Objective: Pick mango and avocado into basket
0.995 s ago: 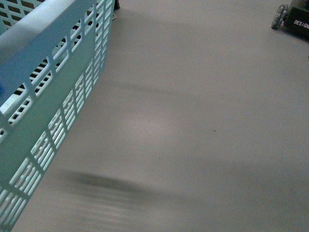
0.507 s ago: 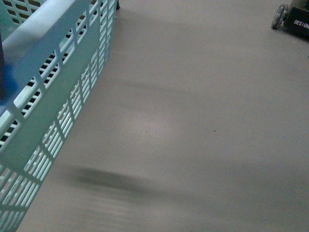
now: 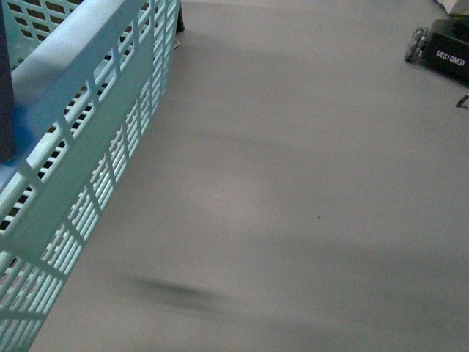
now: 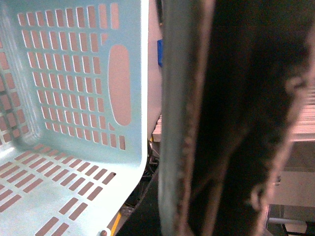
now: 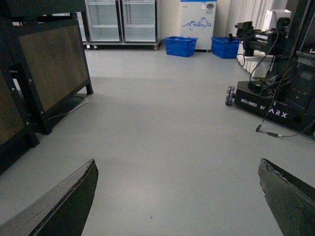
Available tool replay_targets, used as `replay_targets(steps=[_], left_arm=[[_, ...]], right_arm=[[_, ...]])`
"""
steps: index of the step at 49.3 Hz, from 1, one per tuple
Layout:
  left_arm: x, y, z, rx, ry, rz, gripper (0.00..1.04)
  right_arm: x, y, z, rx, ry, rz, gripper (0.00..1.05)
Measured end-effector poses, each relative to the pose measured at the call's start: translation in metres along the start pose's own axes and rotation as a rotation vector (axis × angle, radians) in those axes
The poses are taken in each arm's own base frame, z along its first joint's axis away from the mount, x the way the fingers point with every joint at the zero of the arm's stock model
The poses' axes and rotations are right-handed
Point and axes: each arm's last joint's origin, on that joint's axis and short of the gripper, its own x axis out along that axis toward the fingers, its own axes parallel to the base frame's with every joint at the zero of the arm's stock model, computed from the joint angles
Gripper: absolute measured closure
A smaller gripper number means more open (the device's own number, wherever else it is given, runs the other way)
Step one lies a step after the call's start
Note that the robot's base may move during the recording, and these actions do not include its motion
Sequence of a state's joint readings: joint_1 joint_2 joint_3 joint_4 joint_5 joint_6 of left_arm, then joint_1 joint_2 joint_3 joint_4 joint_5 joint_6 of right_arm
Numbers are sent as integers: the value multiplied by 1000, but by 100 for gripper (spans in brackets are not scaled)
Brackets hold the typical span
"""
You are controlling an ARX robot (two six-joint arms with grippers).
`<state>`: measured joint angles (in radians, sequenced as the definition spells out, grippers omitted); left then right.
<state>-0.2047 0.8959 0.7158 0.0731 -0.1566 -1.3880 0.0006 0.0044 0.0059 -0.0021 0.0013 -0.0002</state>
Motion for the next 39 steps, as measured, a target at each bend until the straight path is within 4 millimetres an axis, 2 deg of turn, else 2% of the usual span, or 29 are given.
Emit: replay_targets(steps=[39], left_arm=[[0, 0, 0, 0, 0, 0, 96]], right_arm=[[0, 0, 0, 0, 0, 0, 8]])
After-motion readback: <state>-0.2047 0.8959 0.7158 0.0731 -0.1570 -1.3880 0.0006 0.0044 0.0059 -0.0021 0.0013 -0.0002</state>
